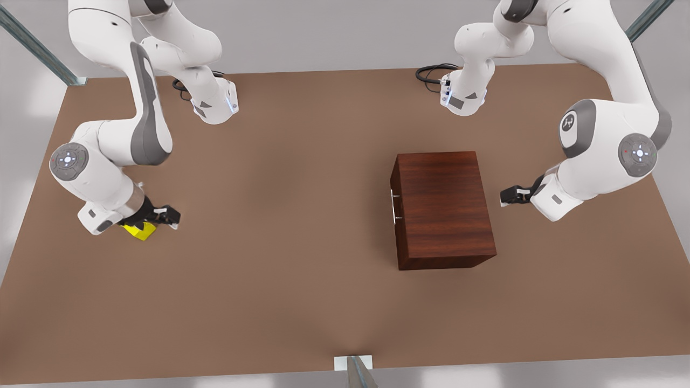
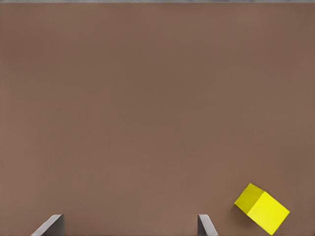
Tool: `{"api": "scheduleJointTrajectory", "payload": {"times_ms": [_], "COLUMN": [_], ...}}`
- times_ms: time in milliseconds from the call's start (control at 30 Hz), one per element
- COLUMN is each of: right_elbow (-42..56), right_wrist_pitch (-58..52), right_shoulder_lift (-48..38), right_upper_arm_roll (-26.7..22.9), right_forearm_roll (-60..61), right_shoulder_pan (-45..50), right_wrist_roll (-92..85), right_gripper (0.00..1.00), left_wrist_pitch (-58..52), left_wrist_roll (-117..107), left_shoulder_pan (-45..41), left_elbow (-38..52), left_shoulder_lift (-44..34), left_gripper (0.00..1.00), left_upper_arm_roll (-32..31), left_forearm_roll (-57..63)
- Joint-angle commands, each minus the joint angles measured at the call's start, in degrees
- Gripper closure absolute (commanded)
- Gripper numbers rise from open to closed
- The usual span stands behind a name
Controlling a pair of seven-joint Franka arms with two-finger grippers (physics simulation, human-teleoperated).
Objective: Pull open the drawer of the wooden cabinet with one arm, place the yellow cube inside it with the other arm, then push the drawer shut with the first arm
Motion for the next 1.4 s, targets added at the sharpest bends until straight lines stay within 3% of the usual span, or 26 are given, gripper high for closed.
{"api": "scheduleJointTrajectory", "payload": {"times_ms": [0,133,333,433,567,833,933,1000,1100,1367], "right_elbow": [1.0,8.2,8.2,8.3,8.3,8.6,8.7,8.7,9.3,10.4], "right_wrist_pitch": [6.2,-5.8,-9.4,-9.4,-9.4,-9.3,-9.3,-9.3,-9.3,-9.3], "right_shoulder_lift": [-0.1,0.8,1.4,2.0,2.1,2.2,2.3,2.3,3.0,3.8], "right_upper_arm_roll": [-0.5,-0.9,-0.9,-0.9,-0.9,-0.8,-0.8,-0.8,-0.7,-0.7], "right_forearm_roll": [-0.3,-0.7,-0.9,-0.9,-0.9,-0.9,-1.0,-1.0,-0.8,-0.9], "right_shoulder_pan": [-1.4,-2.7,-2.6,-2.6,-2.6,-2.5,-2.4,-2.4,-2.3,-2.2], "right_wrist_roll": [2.6,2.6,2.6,2.6,2.6,2.6,2.6,2.6,2.6,2.6], "right_gripper": [0.0,0.0,0.0,0.0,0.0,0.0,0.0,0.0,0.0,0.0], "left_wrist_pitch": [1.6,1.5,1.8,2.2,3.7,5.4,0.6,0.4,0.4,0.2], "left_wrist_roll": [3.4,-1.1,-40.4,-41.7,-41.0,-42.3,-43.6,-32.1,-28.4,-37.8], "left_shoulder_pan": [-0.5,-5.1,-29.7,-37.6,-37.5,-44.5,-43.8,-43.4,-42.1,-42.0], "left_elbow": [-0.5,-0.4,0.5,-0.1,0.6,4.6,4.2,4.2,3.0,2.0], "left_shoulder_lift": [0.0,1.6,4.5,7.3,9.5,18.7,19.0,18.9,19.0,20.8], "left_gripper": [0.0,0.0,0.0,0.0,0.0,0.0,0.07,0.0,0.0,0.0], "left_upper_arm_roll": [0.0,-0.2,0.0,0.1,0.1,0.1,0.9,0.9,0.9,0.8], "left_forearm_roll": [0.8,3.7,6.9,12.7,13.0,26.6,24.3,24.1,23.9,22.5]}}
